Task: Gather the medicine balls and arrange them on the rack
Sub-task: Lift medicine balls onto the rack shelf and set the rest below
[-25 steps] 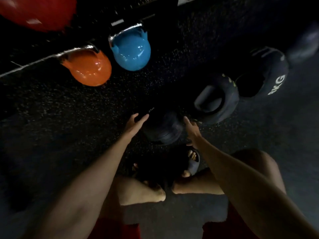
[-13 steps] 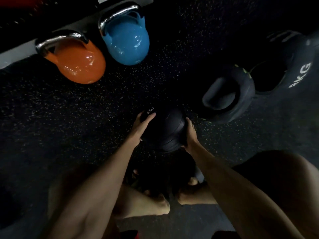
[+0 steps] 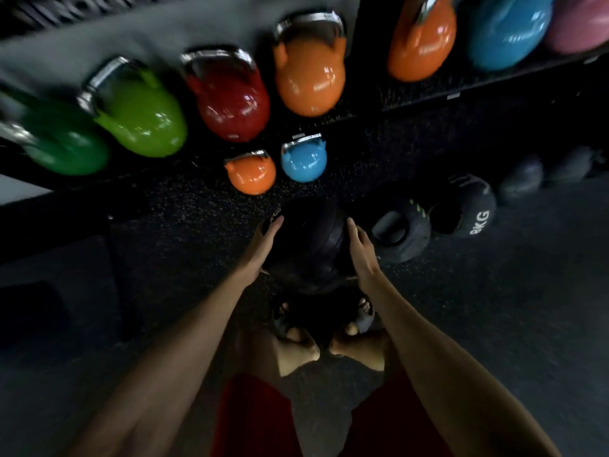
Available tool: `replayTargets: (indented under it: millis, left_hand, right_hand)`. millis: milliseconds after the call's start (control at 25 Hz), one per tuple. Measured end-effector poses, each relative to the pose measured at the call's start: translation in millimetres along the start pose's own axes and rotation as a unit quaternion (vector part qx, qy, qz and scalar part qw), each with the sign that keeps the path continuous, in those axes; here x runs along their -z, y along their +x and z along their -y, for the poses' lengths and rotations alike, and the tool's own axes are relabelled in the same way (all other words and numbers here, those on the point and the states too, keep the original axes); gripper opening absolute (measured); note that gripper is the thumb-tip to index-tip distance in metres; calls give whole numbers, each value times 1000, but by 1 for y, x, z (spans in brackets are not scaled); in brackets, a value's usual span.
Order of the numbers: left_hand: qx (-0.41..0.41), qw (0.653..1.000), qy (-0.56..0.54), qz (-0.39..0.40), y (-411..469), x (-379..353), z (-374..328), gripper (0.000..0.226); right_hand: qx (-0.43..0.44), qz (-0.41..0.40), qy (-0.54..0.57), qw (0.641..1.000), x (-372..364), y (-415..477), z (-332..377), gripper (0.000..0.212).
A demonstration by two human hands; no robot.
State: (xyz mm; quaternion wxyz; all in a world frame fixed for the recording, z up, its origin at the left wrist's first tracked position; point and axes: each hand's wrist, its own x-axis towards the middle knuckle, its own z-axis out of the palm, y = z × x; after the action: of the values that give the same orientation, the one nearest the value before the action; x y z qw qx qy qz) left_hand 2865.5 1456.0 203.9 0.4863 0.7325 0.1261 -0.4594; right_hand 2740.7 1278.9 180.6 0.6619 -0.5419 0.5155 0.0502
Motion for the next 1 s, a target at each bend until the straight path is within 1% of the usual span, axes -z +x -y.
replayTargets:
  millis: [80, 160, 240, 280, 320, 400, 440, 480, 560, 640, 720, 800, 880, 1000]
  left_hand:
    - [-30, 1000, -2, -3, -58, 20, -39, 88]
    - [-69, 998, -7, -12, -117, 39, -82, 93]
    - [-126, 992, -10, -30, -168, 58, -120, 97]
    - [-159, 986, -15, -40, -190, 67, -136, 92]
    - [-192, 980, -21, -49, -208, 75, -152, 81]
    - [-242, 967, -29, -74, -235, 91, -183, 68]
    - [-263, 960, -33, -90, -250, 98, -199, 68]
    - [-283, 952, -31, -111, -264, 106, -215, 73]
    - [-331, 929, -19, -166, -290, 120, -247, 89]
    - [-378, 903, -27, -200, -317, 133, -277, 94]
    - [-400, 888, -37, -225, -343, 145, -300, 95]
    - [-421, 871, -47, -250, -374, 156, -322, 91]
    - [-459, 846, -69, -261, -403, 167, -345, 83]
    - [-501, 817, -100, -268, -443, 185, -378, 84]
  right_hand:
    - [39, 29, -34, 998, 2, -51, 51, 82]
    - [86, 50, -72, 992, 1, -100, 103, 93]
    - [153, 56, -84, 983, -4, -141, 155, 87]
    - [189, 58, -86, 976, -8, -159, 177, 81]
    - [225, 59, -90, 968, -12, -174, 199, 75]
    - [286, 59, -96, 952, -20, -199, 239, 68]
    - [316, 62, -94, 942, -24, -212, 260, 65]
    - [344, 64, -90, 933, -29, -224, 281, 60]
    - [403, 58, -85, 909, -37, -249, 325, 50]
    - [462, 60, -86, 880, -43, -276, 363, 51]
    - [499, 63, -90, 860, -46, -301, 395, 55]
    - [530, 82, -89, 839, -49, -328, 426, 51]
    - [563, 101, -77, 817, -54, -352, 459, 45]
    - [604, 120, -68, 785, -65, -384, 503, 51]
